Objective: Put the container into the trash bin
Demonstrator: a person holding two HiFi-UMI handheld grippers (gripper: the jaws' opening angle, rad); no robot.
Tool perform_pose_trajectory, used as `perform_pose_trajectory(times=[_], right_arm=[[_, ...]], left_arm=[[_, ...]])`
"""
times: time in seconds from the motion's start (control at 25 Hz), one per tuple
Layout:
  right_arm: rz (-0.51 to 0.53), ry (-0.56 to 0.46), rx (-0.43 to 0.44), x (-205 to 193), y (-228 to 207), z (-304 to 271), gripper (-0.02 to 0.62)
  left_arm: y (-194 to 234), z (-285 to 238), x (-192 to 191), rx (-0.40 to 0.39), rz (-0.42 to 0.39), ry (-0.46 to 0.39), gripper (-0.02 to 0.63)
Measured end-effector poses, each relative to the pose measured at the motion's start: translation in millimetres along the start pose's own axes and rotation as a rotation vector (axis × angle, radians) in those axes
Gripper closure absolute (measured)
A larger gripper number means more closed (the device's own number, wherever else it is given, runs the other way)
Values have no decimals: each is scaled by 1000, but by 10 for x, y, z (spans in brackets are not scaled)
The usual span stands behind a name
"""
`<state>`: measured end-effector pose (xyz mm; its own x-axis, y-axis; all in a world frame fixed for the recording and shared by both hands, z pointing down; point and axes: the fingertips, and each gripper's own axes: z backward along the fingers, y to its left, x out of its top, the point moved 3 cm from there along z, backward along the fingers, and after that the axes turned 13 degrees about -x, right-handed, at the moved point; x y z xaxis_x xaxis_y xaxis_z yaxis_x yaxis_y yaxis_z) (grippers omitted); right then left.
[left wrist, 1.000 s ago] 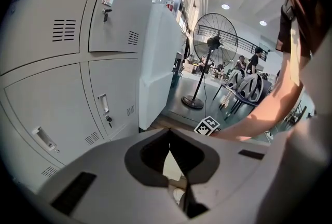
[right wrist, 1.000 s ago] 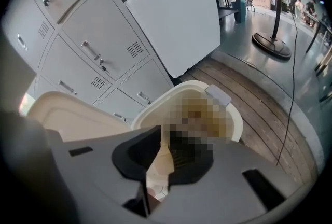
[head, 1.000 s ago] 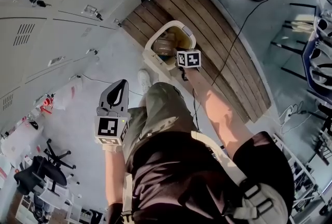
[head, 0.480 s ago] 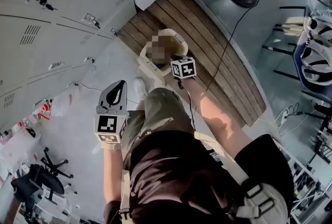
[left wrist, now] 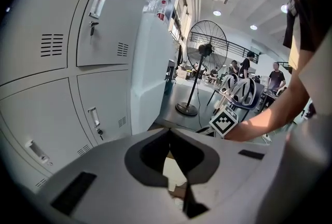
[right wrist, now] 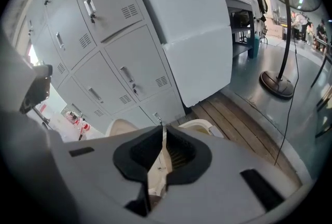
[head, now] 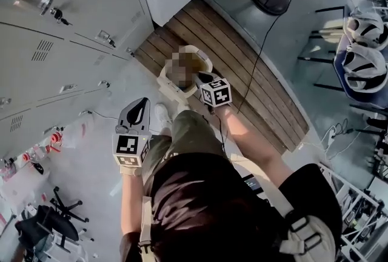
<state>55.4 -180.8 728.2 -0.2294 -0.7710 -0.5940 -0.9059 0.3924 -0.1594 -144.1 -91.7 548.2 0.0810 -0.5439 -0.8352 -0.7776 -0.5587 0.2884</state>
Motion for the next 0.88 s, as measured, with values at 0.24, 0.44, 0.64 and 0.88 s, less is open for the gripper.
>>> perform_pose_trajectory(times=[0.24,0.44,0.64,0.88], right_arm=[[59,-104,11,300,114,425,561],[81,-196,19,528,192,808,561],[122,-275,19,711,270,1224,561],[128,-359,11,925,258,1693,561]], left_arm=[[-27,-37,145,-31,-27,-24,597],[-73,-93,332,-61,-63,-51,597],[-139,-128,528,-92,-107,-73,597],[-220,-154,846,-133,-163,-114,597]])
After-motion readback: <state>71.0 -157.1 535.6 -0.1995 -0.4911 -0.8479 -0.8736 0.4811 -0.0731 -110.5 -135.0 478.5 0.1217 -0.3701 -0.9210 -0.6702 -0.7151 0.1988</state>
